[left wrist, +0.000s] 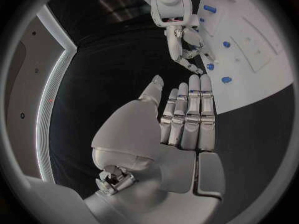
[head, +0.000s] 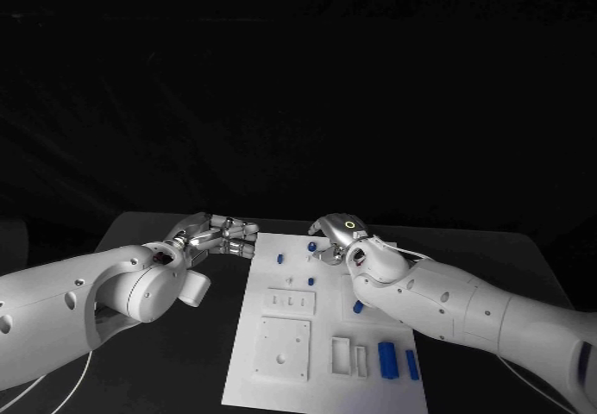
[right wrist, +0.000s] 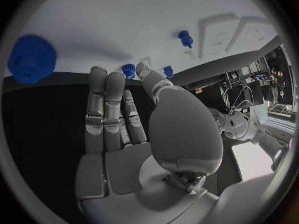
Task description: Assemble the parts on the task board
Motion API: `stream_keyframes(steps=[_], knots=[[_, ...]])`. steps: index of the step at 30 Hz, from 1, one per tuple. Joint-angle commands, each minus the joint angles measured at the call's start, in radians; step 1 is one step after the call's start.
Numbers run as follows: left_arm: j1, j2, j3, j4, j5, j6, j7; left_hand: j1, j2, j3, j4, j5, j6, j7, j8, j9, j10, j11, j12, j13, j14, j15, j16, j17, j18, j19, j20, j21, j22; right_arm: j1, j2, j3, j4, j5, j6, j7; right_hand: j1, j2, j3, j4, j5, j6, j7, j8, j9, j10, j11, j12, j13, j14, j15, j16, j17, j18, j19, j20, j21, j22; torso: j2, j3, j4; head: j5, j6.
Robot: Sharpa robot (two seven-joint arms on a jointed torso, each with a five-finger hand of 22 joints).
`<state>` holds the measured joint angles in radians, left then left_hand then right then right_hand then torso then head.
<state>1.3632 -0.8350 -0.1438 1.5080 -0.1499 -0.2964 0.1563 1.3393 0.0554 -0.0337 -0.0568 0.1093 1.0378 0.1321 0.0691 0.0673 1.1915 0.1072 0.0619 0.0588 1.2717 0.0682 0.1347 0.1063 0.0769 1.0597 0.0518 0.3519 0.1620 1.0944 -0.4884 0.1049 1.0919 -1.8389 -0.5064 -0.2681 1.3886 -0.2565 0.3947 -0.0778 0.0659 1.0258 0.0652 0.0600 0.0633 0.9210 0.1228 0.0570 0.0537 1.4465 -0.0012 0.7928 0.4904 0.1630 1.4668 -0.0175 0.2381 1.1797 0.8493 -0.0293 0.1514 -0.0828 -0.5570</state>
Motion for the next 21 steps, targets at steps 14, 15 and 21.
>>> stream_keyframes(steps=[14,15,21], knots=[[0.002,-0.016,0.001,-0.007,-0.005,0.016,0.009,-0.008,0.002,-0.008,-0.001,-0.005,-0.006,0.004,-0.006,-0.001,-0.008,-0.002,-0.003,0.001,-0.002,0.004,-0.001,-0.001,-0.010,-0.008,0.003,0.005,-0.003,0.001,-0.240,0.103,0.234,0.150,0.041,0.032,-0.090,0.010,0.030,-0.025,0.086,0.029,0.040,0.005,0.001,0.567,-0.135,0.070,0.098,0.006,-0.086,0.042,0.049,-0.068,0.042,-0.087,0.151,0.080,-0.010,0.0169,-0.0458,0.006,0.024],[0.002,-0.015,0.001,-0.009,-0.005,0.017,0.009,-0.008,0.002,-0.008,-0.001,-0.005,-0.006,0.004,-0.006,-0.001,-0.008,-0.002,-0.003,0.001,-0.002,0.004,-0.001,-0.001,-0.010,-0.008,0.003,0.005,-0.003,0.001,-0.245,0.105,0.230,0.162,0.062,0.035,-0.077,0.025,-0.025,-0.029,0.108,0.025,0.030,0.006,0.001,0.585,-0.140,0.180,0.196,0.008,-0.094,0.053,0.060,-0.079,0.045,-0.095,0.213,0.102,-0.011,0.0179,-0.0470,0.007,0.023],[0.002,-0.012,0.000,-0.016,-0.005,0.023,0.010,-0.008,0.002,-0.008,-0.001,-0.005,-0.006,0.004,-0.006,-0.001,-0.008,-0.002,-0.003,0.001,-0.002,0.004,-0.001,-0.001,-0.010,-0.008,0.003,0.005,-0.003,0.001,-0.248,0.108,0.198,0.201,0.153,0.034,-0.074,0.061,-0.154,-0.023,0.175,-0.023,0.045,0.003,0.001,0.360,-0.132,0.812,0.964,-0.025,-0.077,0.217,0.323,-0.080,0.044,-0.082,0.466,0.218,-0.008,0.0202,-0.0425,0.006,0.022]])
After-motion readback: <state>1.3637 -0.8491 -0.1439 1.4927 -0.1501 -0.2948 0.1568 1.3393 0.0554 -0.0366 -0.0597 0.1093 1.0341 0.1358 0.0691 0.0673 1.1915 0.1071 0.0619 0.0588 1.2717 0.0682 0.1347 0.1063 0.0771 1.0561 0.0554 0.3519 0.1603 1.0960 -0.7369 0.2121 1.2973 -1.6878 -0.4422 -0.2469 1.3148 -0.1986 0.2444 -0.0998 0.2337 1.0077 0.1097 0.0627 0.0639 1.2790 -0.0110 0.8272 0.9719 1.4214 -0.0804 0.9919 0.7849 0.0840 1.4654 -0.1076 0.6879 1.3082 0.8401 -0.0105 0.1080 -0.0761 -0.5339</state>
